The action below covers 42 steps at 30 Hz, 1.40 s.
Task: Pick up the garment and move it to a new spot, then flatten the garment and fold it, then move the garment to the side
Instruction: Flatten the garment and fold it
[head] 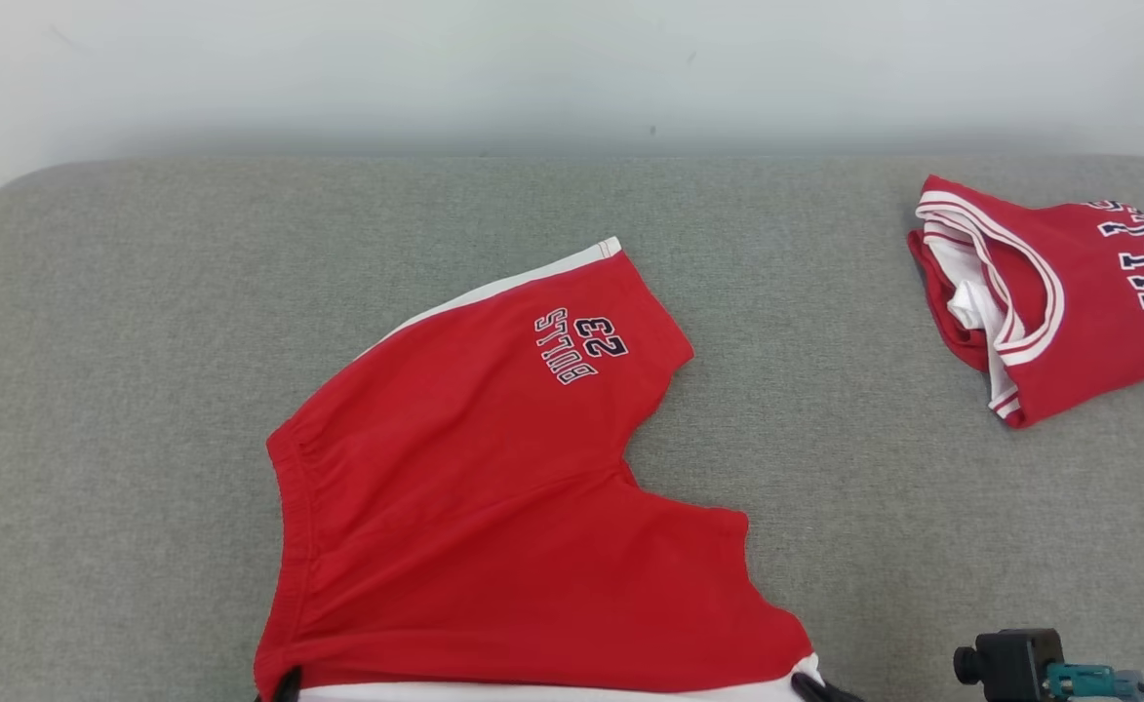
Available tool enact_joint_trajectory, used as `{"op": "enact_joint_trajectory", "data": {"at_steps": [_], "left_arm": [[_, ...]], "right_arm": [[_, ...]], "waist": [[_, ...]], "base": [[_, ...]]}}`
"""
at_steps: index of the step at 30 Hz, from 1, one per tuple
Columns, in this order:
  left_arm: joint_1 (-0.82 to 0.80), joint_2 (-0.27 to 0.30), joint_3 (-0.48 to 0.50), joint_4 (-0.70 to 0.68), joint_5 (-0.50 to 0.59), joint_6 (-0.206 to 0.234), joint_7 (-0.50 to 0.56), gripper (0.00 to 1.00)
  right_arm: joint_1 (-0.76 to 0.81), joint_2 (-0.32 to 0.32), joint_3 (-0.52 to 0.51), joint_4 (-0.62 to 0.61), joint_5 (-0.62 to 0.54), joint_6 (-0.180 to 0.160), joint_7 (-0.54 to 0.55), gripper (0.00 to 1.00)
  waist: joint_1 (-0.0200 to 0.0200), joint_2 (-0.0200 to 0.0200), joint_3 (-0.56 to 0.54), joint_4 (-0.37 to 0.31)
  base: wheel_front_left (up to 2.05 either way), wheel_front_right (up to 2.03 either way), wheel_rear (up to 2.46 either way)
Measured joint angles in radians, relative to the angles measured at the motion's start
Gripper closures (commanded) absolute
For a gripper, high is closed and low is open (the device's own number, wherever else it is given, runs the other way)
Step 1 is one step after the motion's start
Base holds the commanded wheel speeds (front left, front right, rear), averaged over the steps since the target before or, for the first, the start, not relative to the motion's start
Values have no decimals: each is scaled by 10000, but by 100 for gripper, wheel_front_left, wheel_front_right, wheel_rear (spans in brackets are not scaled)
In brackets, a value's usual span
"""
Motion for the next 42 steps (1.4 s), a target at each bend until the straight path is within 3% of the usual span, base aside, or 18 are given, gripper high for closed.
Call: {"op": "enact_joint_trajectory", "data": {"at_steps": [11, 16, 22, 28, 33, 34, 42], "left_arm": [[-471, -489, 370, 104, 508, -581, 0, 100], [-1371, -531, 468, 67, 796, -913, 0, 100], [-2718, -481, 813, 301, 585, -1227, 17, 100], [-4216, -357, 1172, 1137, 109, -1578, 221, 100], [-5466, -167, 1181, 1919, 25, -1789, 416, 100], [-5896, -111, 1151, 2257, -4, -1854, 426, 100], [-6967, -113, 876, 3359, -17, -2069, 407, 100]], "right_arm": [[-804, 918, -978, -144, -1425, 0, -1012, 100], [-2022, 811, -1051, 173, -2073, 0, -1565, 100], [-4495, 738, -389, 1127, -2522, 0, -1812, 100], [-7093, 1160, 222, 3114, -2205, 2, -1868, 100], [-9329, 1496, 746, 5476, -2104, 2, -2094, 100], [-10099, 1720, 965, 6403, -2017, 4, -2309, 100], [-12272, 2497, 2082, 9373, -1712, 2, -2940, 100]], "waist": [[3, 1, 107, 150], [3, 2, 255, 232], [4, 2, 700, 281], [5, 2, 1325, 267], [5, 3, 1947, 181], [5, 3, 2193, 152], [6, 4, 2874, 139]], "base": [[0, 0, 0], [0, 0, 0], [0, 0, 0], [0, 0, 0], [0, 0, 0], [0, 0, 0], [0, 0, 0]]}}
